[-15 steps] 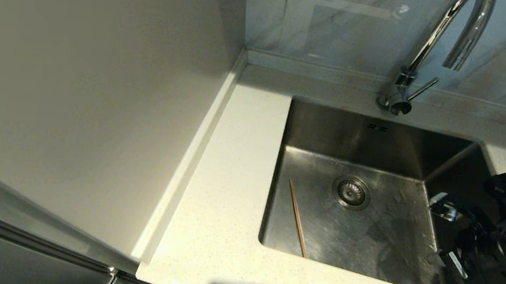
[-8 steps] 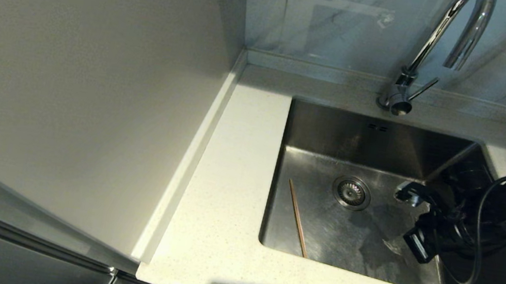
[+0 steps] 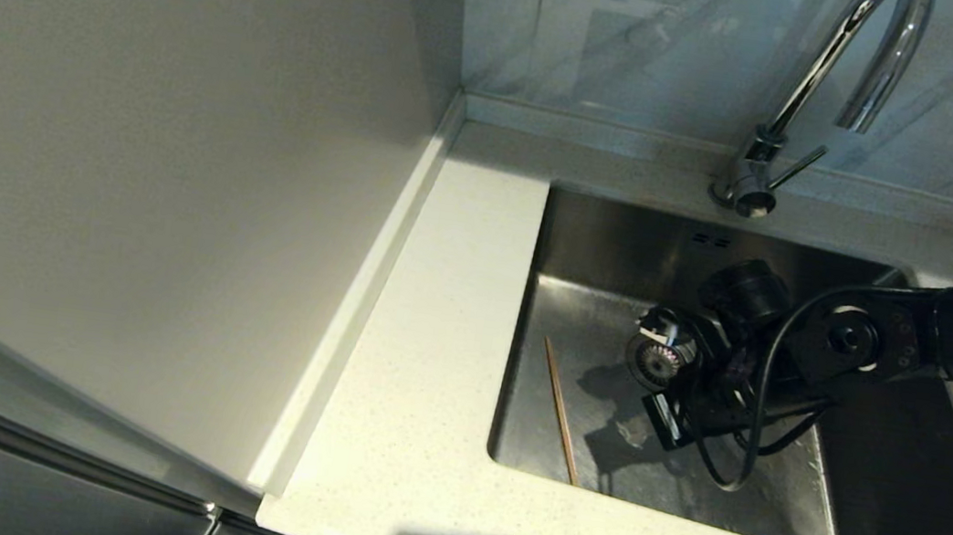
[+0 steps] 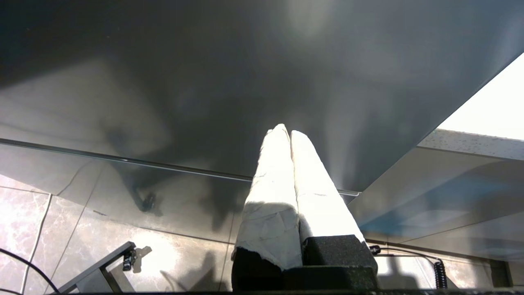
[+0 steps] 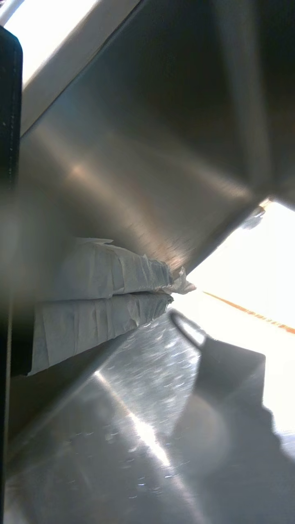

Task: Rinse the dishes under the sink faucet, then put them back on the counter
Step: Put the chopsticks back to the table from the sink

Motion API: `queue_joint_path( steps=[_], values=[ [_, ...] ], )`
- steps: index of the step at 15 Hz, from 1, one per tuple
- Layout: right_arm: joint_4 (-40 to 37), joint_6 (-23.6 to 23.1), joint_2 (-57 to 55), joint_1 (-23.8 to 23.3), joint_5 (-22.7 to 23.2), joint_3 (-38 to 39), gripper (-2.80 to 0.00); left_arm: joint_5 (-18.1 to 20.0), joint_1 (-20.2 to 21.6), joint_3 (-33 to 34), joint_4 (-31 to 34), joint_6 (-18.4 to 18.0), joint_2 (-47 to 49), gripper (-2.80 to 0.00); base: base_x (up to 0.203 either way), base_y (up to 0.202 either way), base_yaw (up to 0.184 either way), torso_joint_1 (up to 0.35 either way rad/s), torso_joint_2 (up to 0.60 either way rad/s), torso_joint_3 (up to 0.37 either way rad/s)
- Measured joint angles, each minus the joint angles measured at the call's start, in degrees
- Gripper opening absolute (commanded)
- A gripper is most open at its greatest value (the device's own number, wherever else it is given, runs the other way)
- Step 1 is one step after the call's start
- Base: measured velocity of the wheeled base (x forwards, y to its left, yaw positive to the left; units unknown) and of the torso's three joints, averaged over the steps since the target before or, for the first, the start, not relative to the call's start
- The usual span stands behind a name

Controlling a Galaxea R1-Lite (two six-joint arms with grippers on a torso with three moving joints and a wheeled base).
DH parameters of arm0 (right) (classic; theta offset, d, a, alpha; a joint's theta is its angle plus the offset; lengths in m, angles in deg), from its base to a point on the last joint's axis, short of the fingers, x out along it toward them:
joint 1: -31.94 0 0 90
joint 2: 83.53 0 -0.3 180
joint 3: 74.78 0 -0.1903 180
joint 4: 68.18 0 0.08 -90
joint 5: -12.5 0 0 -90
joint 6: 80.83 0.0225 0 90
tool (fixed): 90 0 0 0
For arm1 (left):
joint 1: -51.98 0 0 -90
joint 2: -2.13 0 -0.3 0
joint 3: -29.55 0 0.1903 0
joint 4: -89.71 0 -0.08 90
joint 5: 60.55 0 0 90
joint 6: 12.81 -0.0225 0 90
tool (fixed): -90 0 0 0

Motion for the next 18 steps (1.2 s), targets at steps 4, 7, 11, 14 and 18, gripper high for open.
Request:
queue_joint_path(
  steps=[4, 7, 11, 14, 18],
  values=[
    [0.56, 1.66, -2.95, 2.27, -1.22, -5.84, 0.00, 0.00, 0.00, 0.00, 0.00, 0.00, 0.00, -2.80, 0.000, 0.000, 0.000, 0.000, 0.00, 0.000],
    [5.82, 3.98, -6.37, 2.49, -3.13, -9.10, 0.00, 0.00, 0.00, 0.00, 0.02, 0.00, 0.00, -2.80, 0.000, 0.000, 0.000, 0.000, 0.00, 0.000],
    [7.61, 6.09, -9.09, 2.68, -5.80, -9.82, 0.00, 0.00, 0.00, 0.00, 0.02, -0.02, 0.00, -2.80, 0.000, 0.000, 0.000, 0.000, 0.00, 0.000],
    [12.51, 6.42, -9.80, 2.91, -9.01, -9.05, 0.00, 0.00, 0.00, 0.00, 0.00, 0.00, 0.00, -2.80, 0.000, 0.000, 0.000, 0.000, 0.00, 0.000],
    [24.64, 6.44, -10.12, 3.40, -9.64, -4.35, 0.00, 0.00, 0.00, 0.00, 0.02, -0.02, 0.00, -2.80, 0.000, 0.000, 0.000, 0.000, 0.00, 0.000]
  ],
)
